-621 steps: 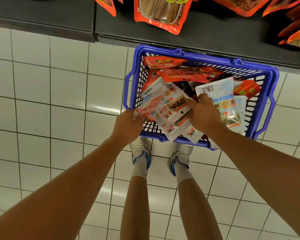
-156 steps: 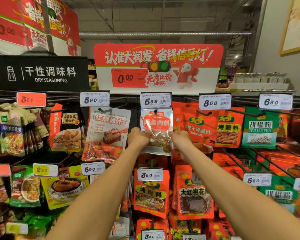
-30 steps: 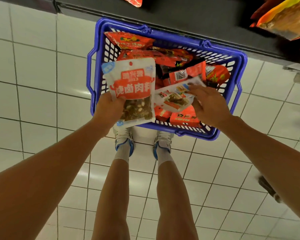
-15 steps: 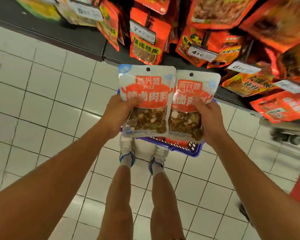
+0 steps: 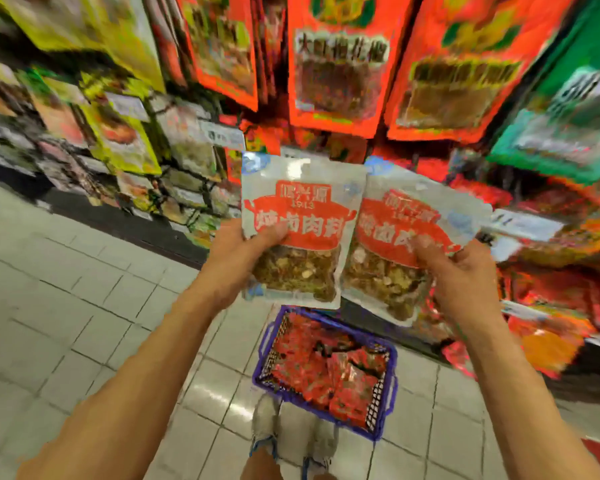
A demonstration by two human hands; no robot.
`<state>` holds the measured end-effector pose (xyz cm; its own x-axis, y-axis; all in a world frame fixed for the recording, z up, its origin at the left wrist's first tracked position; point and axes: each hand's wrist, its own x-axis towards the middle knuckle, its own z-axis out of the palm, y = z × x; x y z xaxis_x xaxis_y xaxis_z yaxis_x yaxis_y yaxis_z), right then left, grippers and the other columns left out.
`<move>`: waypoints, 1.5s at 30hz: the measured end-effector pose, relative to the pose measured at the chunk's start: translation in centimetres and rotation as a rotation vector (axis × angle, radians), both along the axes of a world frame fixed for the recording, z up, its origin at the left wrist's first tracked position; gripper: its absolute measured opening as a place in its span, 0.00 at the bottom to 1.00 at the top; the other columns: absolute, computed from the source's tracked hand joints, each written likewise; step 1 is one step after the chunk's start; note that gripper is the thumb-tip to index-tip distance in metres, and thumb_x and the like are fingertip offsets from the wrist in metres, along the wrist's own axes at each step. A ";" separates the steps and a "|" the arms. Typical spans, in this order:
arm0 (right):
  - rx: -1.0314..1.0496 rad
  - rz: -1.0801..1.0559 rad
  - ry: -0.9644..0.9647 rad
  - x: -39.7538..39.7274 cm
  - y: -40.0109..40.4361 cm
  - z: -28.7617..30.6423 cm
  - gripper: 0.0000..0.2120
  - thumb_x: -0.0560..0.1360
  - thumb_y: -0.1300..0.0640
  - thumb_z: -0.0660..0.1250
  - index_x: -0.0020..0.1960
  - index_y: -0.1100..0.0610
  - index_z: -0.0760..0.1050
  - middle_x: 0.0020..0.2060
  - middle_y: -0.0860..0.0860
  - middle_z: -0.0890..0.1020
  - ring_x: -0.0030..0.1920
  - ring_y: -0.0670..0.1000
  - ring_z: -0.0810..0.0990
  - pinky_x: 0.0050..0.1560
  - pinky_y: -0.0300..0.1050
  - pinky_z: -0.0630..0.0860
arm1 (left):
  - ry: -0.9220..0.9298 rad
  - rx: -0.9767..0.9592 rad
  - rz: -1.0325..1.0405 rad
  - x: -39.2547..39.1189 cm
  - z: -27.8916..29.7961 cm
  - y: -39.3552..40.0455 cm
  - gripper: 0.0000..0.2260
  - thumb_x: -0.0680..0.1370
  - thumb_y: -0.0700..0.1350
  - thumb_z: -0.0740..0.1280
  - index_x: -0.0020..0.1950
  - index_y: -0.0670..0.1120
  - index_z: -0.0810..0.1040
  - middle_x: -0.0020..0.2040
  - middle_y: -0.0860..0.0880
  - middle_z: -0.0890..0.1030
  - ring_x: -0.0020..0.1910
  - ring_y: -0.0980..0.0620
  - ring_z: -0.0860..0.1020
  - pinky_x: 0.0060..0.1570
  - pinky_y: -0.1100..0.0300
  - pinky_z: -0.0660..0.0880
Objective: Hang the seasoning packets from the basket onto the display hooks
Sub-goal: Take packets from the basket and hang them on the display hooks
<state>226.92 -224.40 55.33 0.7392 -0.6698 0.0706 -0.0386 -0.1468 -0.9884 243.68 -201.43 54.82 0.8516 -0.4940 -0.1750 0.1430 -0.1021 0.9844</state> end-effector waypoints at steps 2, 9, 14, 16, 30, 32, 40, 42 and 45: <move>-0.032 -0.016 -0.094 1.5 0.0 5.3 0.08 0.70 0.46 0.71 0.48 0.40 0.85 0.43 0.35 0.86 0.44 0.37 0.83 0.46 0.35 0.79 | -0.076 -0.040 0.001 0.9 4.9 0.1 0.15 0.72 0.50 0.74 0.56 0.46 0.83 0.51 0.49 0.87 0.51 0.49 0.86 0.49 0.55 0.83; -0.175 -0.035 -0.298 5.8 2.7 18.6 0.16 0.66 0.33 0.69 0.45 0.41 0.85 0.42 0.51 0.88 0.47 0.57 0.87 0.43 0.54 0.84 | -0.246 -0.188 0.015 3.6 17.6 2.2 0.18 0.69 0.56 0.76 0.53 0.47 0.85 0.50 0.46 0.87 0.46 0.48 0.86 0.36 0.62 0.80; -0.267 0.000 -0.419 10.1 5.0 24.9 0.07 0.72 0.37 0.68 0.50 0.31 0.81 0.44 0.39 0.87 0.46 0.46 0.87 0.44 0.48 0.83 | -0.335 -0.297 0.012 6.9 23.0 4.6 0.12 0.73 0.51 0.74 0.51 0.46 0.84 0.41 0.50 0.87 0.31 0.58 0.82 0.27 0.68 0.73; -0.267 0.026 -0.460 12.5 5.7 26.6 0.08 0.73 0.42 0.68 0.50 0.30 0.82 0.47 0.37 0.87 0.49 0.44 0.86 0.48 0.43 0.81 | -0.335 -0.335 0.019 8.7 24.7 5.2 0.14 0.73 0.50 0.72 0.52 0.42 0.83 0.37 0.52 0.86 0.30 0.59 0.81 0.28 0.69 0.74; -0.283 -0.102 -0.416 29.7 10.7 31.2 0.10 0.75 0.44 0.66 0.41 0.45 0.84 0.39 0.46 0.87 0.38 0.42 0.83 0.38 0.42 0.77 | -0.416 -0.282 -0.004 22.6 28.7 5.1 0.14 0.82 0.54 0.66 0.50 0.45 0.84 0.40 0.47 0.87 0.31 0.53 0.82 0.24 0.66 0.71; -0.253 -0.124 -0.429 30.8 10.7 31.5 0.14 0.78 0.48 0.67 0.43 0.57 0.82 0.41 0.54 0.87 0.39 0.48 0.83 0.40 0.48 0.77 | -0.396 -0.315 -0.034 23.8 29.2 5.1 0.14 0.82 0.53 0.66 0.49 0.44 0.83 0.36 0.45 0.86 0.27 0.53 0.78 0.23 0.66 0.69; -0.215 -0.156 -0.416 31.9 10.4 33.0 0.14 0.80 0.49 0.69 0.37 0.51 0.80 0.37 0.51 0.87 0.36 0.46 0.83 0.33 0.42 0.76 | -0.254 -0.398 -0.203 26.1 30.4 4.6 0.09 0.81 0.51 0.68 0.55 0.46 0.81 0.48 0.47 0.88 0.39 0.49 0.86 0.29 0.65 0.76; -0.227 -0.166 -0.422 32.0 10.4 33.2 0.14 0.80 0.50 0.69 0.37 0.50 0.80 0.37 0.51 0.87 0.36 0.46 0.84 0.32 0.41 0.77 | -0.251 -0.394 -0.216 26.5 30.4 4.7 0.10 0.81 0.51 0.68 0.55 0.46 0.81 0.48 0.47 0.88 0.39 0.48 0.86 0.28 0.66 0.75; -0.223 -0.189 -0.402 32.4 10.6 33.5 0.12 0.79 0.53 0.69 0.37 0.52 0.81 0.35 0.51 0.87 0.34 0.46 0.84 0.31 0.41 0.78 | -0.246 -0.404 -0.223 27.1 30.4 4.7 0.09 0.81 0.50 0.68 0.56 0.46 0.81 0.49 0.47 0.88 0.39 0.51 0.86 0.28 0.66 0.75</move>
